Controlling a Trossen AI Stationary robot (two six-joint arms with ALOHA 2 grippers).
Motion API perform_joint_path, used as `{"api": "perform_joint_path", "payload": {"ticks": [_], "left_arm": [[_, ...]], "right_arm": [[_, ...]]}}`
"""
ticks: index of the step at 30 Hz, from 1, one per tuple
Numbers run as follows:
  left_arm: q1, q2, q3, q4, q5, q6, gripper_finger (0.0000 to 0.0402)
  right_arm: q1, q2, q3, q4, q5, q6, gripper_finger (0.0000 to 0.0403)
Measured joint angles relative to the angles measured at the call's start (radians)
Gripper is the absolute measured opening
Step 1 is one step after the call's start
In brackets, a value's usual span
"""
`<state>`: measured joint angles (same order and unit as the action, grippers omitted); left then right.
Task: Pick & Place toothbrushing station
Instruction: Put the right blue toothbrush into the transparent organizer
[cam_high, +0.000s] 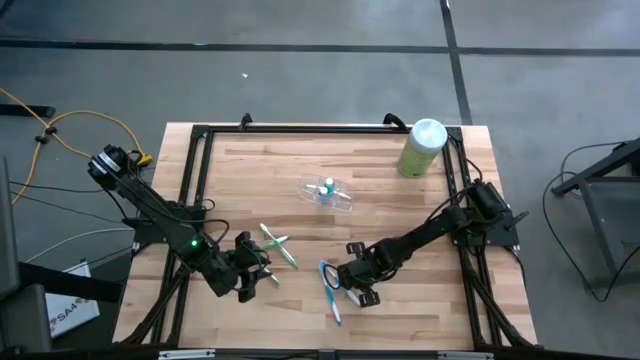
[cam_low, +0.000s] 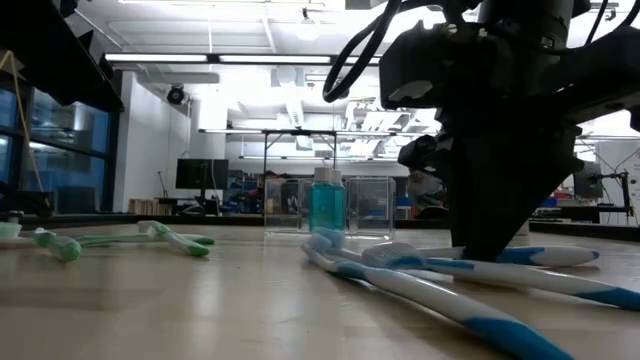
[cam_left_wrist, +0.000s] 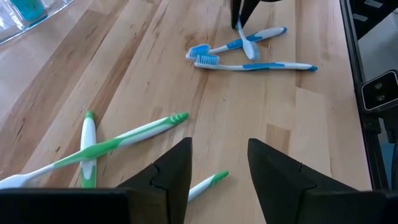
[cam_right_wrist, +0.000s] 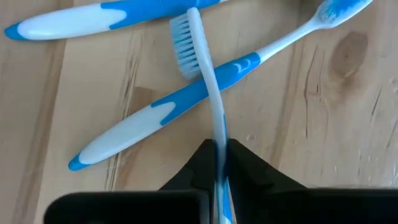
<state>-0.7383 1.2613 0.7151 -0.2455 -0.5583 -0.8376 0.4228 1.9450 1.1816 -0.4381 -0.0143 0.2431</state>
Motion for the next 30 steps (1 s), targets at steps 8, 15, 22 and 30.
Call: {"api": "perform_joint_path", "payload": {"ticks": [8,15,22,30], "left_arm": [[0.000,0.000,0.000,0.000,0.000,-0.001,0.0152],[0.000,0.000,0.000,0.000,0.000,-0.001,0.0152],[0.000,0.000,0.000,0.000,0.000,-0.001,0.0152],[0.000,0.000,0.000,0.000,-0.001,0.001,0.0152]], "right_arm": [[-0.006,0.000,0.000,-0.003,0.008,0.024,0.0014],[-0.006,-0.028,-0.003,-0.008,0.018,0.023,0.0014],[-0.006,-0.081,-0.003,-0.001,0.045,0.025,0.0014],[-0.010,-0.145,-0.002,0.047,0.192,0.038,0.0014]]}}
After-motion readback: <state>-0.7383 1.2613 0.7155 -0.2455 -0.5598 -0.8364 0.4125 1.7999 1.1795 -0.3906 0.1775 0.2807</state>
